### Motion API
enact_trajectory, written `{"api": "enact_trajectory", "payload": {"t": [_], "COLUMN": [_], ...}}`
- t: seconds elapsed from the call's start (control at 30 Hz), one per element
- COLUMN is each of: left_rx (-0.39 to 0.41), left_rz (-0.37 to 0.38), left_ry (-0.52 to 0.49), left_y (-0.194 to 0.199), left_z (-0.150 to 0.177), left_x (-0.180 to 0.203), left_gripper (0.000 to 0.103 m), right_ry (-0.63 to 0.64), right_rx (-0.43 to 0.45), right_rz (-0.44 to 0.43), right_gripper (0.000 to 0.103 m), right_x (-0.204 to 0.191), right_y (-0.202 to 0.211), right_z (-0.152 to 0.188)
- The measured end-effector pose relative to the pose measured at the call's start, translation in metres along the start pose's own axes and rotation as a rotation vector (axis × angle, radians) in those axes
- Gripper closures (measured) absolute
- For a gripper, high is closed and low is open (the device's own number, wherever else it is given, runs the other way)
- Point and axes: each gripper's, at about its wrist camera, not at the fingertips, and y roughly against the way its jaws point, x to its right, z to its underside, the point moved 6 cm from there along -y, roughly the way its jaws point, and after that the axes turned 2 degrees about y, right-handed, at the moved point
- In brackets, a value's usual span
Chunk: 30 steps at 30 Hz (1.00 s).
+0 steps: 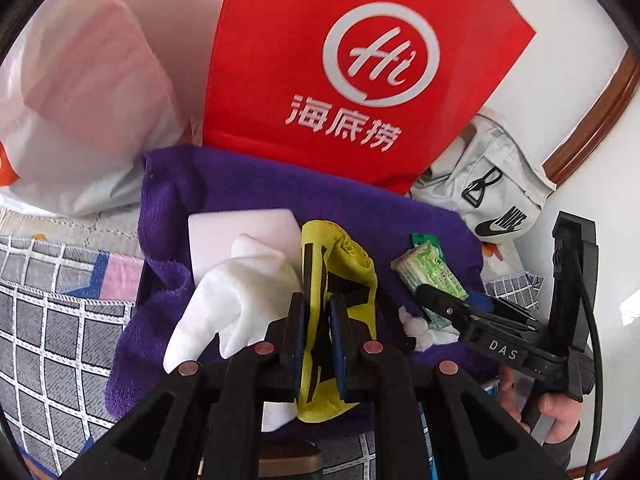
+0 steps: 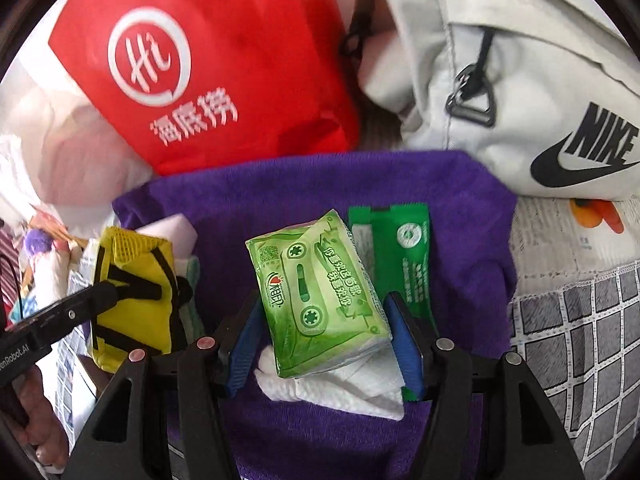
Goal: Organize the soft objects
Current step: 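Lower the green pack onto the towel and open the right tool while the left tool releases the pouch there, then move both tools back over the bed toward the snack packet and plastic bag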
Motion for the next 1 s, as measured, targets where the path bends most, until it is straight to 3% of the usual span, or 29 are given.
{"api": "enact_trajectory", "payload": {"t": [0.3,0.5,0.67,1.0], "left_rx": [-0.009,-0.014,0.008,0.030], "left_rz": [0.007,0.012,0.006,-0.070], "left_ry": [0.013,0.010,0.007,-0.056], "left_y": [-0.004,-0.003,0.002,0.017], "left_z": [0.000,0.000,0.000,0.000], "left_x": [-0.002,0.000,0.003,0.025], "left_gripper": [0.088,0.078,0.053,0.043], "right_ry": [0.007,0.012,-0.010,0.024], "right_rx": [-0.030,-0.004,0.032,0.180], "right_rz": [0.021,-0.005,-0.059,0.013], "right_gripper": [0.042,0.032,0.032,0.032], "right_x": [-0.003,-0.005,-0.004,-0.002], "right_y": [-0.007,0.006,0.024,0.071], "right_z": [-0.004,-0.006,-0.008,-0.020]}}
